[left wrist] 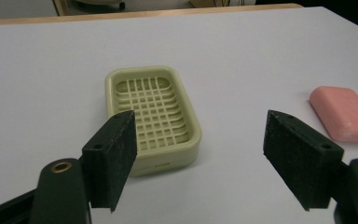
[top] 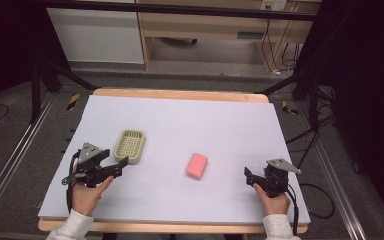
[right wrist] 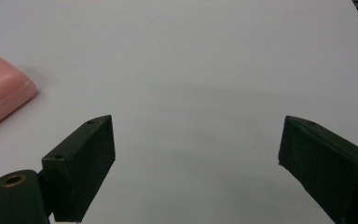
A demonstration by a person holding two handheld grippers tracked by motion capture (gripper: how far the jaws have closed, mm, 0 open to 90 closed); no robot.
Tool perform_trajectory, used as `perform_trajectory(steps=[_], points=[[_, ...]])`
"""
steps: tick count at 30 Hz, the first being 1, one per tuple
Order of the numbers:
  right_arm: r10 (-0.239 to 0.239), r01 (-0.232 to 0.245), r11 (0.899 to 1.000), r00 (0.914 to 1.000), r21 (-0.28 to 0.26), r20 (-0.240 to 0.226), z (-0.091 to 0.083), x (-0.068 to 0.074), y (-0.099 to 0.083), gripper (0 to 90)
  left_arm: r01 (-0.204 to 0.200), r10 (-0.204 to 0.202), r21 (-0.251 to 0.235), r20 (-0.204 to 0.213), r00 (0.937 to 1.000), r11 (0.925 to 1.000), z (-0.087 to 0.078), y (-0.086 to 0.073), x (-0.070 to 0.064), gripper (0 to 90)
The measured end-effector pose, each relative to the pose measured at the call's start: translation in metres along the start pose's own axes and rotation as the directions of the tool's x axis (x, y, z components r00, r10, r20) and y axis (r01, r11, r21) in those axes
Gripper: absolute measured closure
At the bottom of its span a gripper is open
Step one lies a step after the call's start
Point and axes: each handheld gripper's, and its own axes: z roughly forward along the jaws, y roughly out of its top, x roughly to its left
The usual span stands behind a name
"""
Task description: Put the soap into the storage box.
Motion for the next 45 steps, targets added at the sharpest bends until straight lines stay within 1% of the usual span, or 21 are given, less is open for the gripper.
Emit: perform_trajectory(steps=[1, 6, 10, 12, 15, 16, 19, 21, 22, 23, 24, 27, 28, 31, 33, 34, 36, 43, 45], points=[[0.000, 0.000, 1.000, 1.0000, 0.000, 0.000, 0.000, 0.000, 0.000, 11.0, 0.000, 0.000, 0.000, 0.000, 1.0000, 1.0000, 0.000, 0.000, 0.000, 25.6], [-0.007, 0.007, 1.000, 1.0000, 0.001, -0.001, 0.001, 0.000, 0.000, 11.0, -0.003, 0.003, -0.005, 0.016, 0.9999, 1.0000, 0.009, 0.006, -0.009, 25.6], [-0.003, 0.003, 1.000, 1.0000, -0.004, -0.001, -0.001, 0.000, 0.001, 11.0, -0.015, 0.015, 0.000, 0.017, 0.9997, 0.9999, 0.014, 0.008, -0.014, 25.5], [-0.004, 0.004, 1.000, 1.0000, -0.005, 0.000, -0.001, 0.000, 0.001, 11.0, -0.012, 0.012, -0.002, 0.019, 0.9997, 0.9999, 0.014, 0.009, -0.016, 25.5], [-0.002, 0.002, 1.000, 1.0000, -0.001, 0.000, 0.000, 0.000, 0.001, 11.0, -0.013, 0.013, -0.015, 0.033, 0.9994, 0.9998, 0.017, 0.014, -0.022, 25.5], [0.000, 0.000, 1.000, 1.0000, 0.000, 0.000, 0.000, 0.000, 0.001, 11.0, -0.020, 0.020, -0.011, 0.035, 0.9992, 0.9997, 0.019, 0.016, -0.023, 25.5], [-0.008, 0.008, 1.000, 1.0000, -0.004, 0.000, 0.000, 0.000, 0.001, 11.0, -0.025, 0.025, -0.008, 0.041, 0.9988, 0.9996, 0.023, 0.018, -0.026, 25.5], [-0.005, 0.005, 1.000, 1.0000, -0.007, -0.003, 0.000, 0.000, 0.002, 11.1, -0.021, 0.022, -0.006, 0.048, 0.9986, 0.9998, 0.026, 0.018, -0.029, 25.5], [-0.006, 0.006, 1.000, 1.0000, -0.008, -0.003, 0.000, 0.000, 0.002, 11.0, -0.027, 0.027, 0.001, 0.051, 0.9983, 0.9996, 0.029, 0.019, -0.032, 25.7], [-0.006, 0.006, 1.000, 1.0000, -0.008, -0.003, 0.000, 0.000, 0.002, 11.0, -0.027, 0.027, 0.001, 0.051, 0.9983, 0.9996, 0.029, 0.019, -0.032, 25.6], [-0.005, 0.005, 1.000, 1.0000, -0.007, -0.004, 0.001, 0.001, 0.002, 11.0, -0.036, 0.035, 0.002, 0.052, 0.9980, 0.9994, 0.032, 0.020, -0.035, 25.6], [-0.005, 0.005, 1.000, 1.0000, -0.009, -0.002, 0.000, 0.001, 0.002, 11.1, -0.036, 0.036, 0.002, 0.063, 0.9974, 0.9993, 0.035, 0.021, -0.040, 25.6], [-0.005, 0.005, 1.000, 1.0000, -0.010, -0.002, 0.000, 0.001, 0.002, 11.1, -0.046, 0.045, 0.009, 0.064, 0.9969, 0.9989, 0.037, 0.022, -0.041, 25.6], [-0.006, 0.006, 1.000, 1.0000, -0.008, -0.002, 0.000, 0.000, 0.002, 11.0, -0.039, 0.038, 0.006, 0.073, 0.9966, 0.9992, 0.040, 0.024, -0.045, 25.6], [-0.006, 0.006, 1.000, 1.0000, -0.008, -0.002, 0.000, 0.000, 0.002, 11.1, -0.041, 0.041, 0.006, 0.076, 0.9963, 0.9991, 0.041, 0.024, -0.046, 25.6], [-0.007, 0.007, 1.000, 1.0000, -0.006, -0.001, 0.000, 0.001, 0.002, 11.0, -0.043, 0.043, 0.005, 0.084, 0.9955, 0.9990, 0.043, 0.025, -0.050, 25.6], [-0.011, 0.011, 1.000, 0.9999, -0.004, 0.001, 0.000, 0.001, 0.002, 11.1, -0.049, 0.048, 0.010, 0.088, 0.9950, 0.9987, 0.045, 0.025, -0.052, 25.6], [-0.014, 0.014, 1.000, 0.9999, -0.003, 0.002, 0.000, 0.002, 0.002, 11.1, -0.047, 0.046, 0.012, 0.101, 0.9938, 0.9988, 0.051, 0.027, -0.059, 25.7], [-0.015, 0.015, 1.000, 0.9999, -0.004, 0.002, 0.000, 0.002, 0.002, 11.1, -0.050, 0.047, 0.020, 0.106, 0.9933, 0.9986, 0.055, 0.029, -0.062, 25.8]])
